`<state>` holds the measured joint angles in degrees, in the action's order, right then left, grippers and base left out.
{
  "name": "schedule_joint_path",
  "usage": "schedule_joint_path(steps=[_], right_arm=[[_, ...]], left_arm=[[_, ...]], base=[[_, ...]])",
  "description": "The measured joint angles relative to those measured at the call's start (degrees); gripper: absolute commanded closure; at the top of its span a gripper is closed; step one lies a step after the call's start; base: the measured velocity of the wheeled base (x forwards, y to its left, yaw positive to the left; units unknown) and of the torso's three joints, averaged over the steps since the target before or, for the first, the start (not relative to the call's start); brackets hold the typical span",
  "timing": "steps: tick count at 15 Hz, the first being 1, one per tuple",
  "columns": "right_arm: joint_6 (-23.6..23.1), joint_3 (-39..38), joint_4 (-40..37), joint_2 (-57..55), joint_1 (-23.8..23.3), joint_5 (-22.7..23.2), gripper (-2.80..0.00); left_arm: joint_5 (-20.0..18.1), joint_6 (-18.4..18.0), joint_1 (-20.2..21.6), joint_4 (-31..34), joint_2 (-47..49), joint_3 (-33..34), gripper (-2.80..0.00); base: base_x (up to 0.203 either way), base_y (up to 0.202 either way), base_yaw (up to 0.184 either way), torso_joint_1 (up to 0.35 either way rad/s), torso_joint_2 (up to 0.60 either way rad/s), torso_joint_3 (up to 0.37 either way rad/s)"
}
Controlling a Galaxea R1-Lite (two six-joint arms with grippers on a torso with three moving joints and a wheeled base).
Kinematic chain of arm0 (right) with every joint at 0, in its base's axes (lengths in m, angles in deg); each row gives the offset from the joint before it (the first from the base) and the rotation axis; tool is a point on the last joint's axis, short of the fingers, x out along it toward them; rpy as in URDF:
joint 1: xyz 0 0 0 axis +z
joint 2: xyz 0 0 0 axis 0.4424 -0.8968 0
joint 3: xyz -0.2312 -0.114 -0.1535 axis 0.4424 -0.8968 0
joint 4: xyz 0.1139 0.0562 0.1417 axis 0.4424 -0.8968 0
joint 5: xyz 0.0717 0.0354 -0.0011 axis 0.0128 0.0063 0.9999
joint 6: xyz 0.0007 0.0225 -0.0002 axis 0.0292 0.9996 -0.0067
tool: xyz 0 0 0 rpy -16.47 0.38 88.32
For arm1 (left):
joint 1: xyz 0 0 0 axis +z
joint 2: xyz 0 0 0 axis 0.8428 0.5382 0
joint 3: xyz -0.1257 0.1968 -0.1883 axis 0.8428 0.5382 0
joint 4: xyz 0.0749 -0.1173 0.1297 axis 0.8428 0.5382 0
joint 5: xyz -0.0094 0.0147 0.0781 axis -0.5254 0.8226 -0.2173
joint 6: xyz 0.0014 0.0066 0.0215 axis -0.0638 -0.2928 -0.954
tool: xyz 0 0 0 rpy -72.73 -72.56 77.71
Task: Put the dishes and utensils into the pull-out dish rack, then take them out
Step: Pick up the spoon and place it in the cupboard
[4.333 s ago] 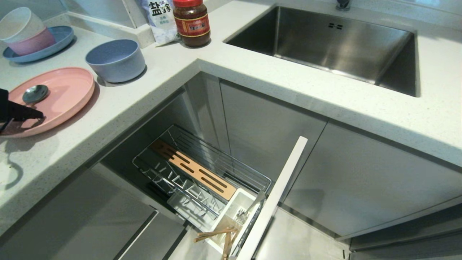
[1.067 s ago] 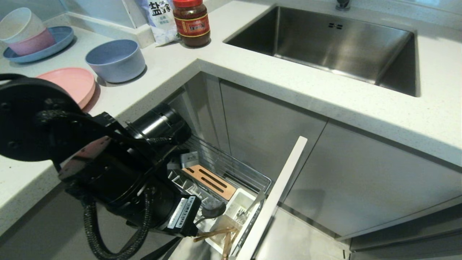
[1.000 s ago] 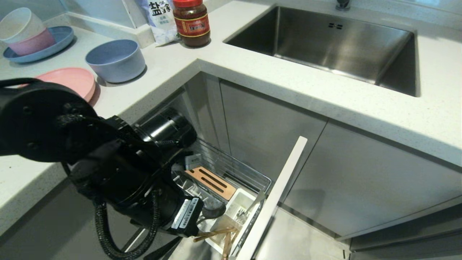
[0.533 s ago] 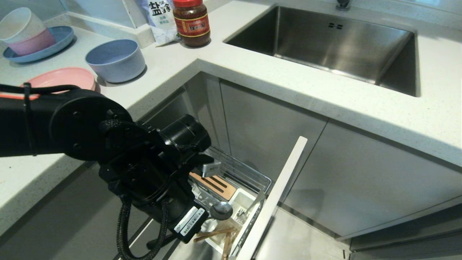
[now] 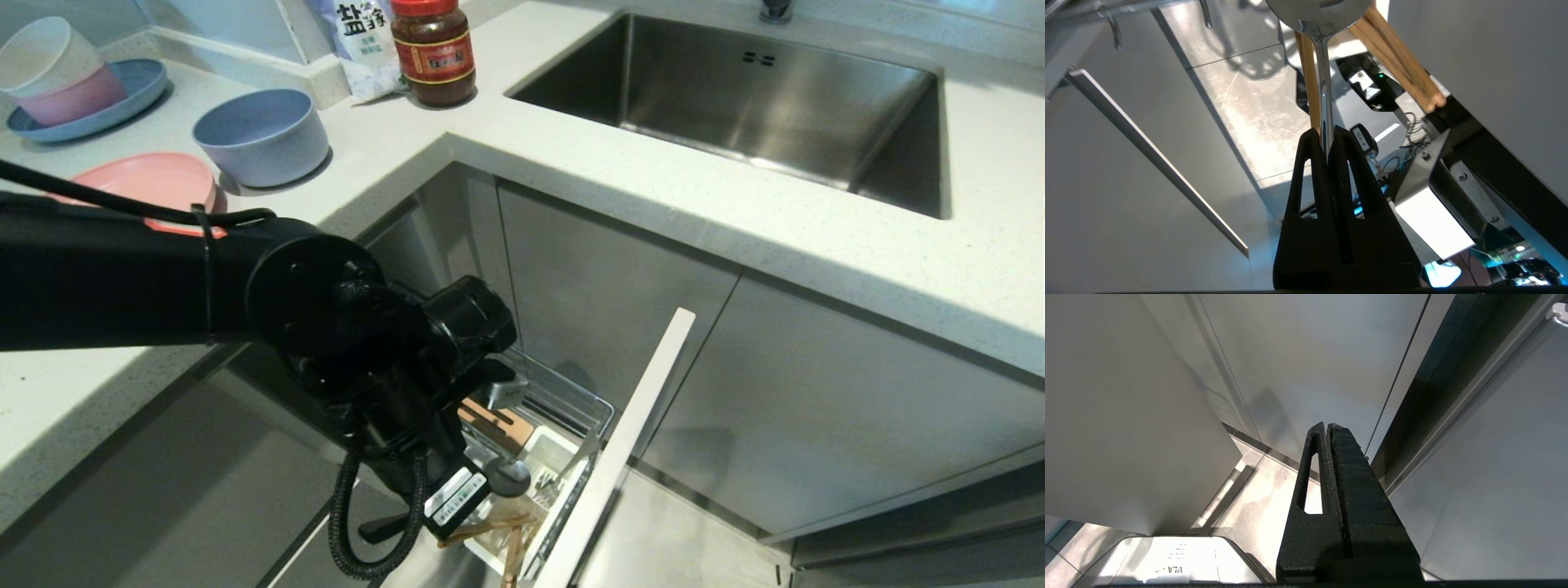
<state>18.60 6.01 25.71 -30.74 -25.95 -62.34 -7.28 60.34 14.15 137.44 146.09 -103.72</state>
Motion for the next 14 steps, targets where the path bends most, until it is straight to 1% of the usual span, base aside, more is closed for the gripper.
schedule_joint_path(steps=[2, 6, 9, 14], right_arm=[[0.0, 0.0, 0.0, 0.0, 0.0, 0.0, 0.00], [0.0, 0.0, 0.0, 0.0, 0.0, 0.0, 0.00], [0.0, 0.0, 0.0, 0.0, 0.0, 0.0, 0.00], [0.0, 0.0, 0.0, 0.0, 0.0, 0.0, 0.00]], left_arm=[[1.2, 0.1, -0.7, 0.3, 2.3, -1.7, 0.00], [1.7, 0.0, -1.8, 0.4, 6.1, -4.2, 0.00], [3.0, 0.0, -2.0, 0.3, 8.5, -5.8, 0.00], [3.1, 0.0, -1.9, 0.3, 11.7, -7.9, 0.00]], base=[[0.000, 0.000, 0.000, 0.000, 0.00, 0.000], [0.000, 0.000, 0.000, 0.000, 0.00, 0.000], [0.000, 0.000, 0.000, 0.000, 0.00, 0.000], [0.000, 0.000, 0.000, 0.000, 0.00, 0.000]])
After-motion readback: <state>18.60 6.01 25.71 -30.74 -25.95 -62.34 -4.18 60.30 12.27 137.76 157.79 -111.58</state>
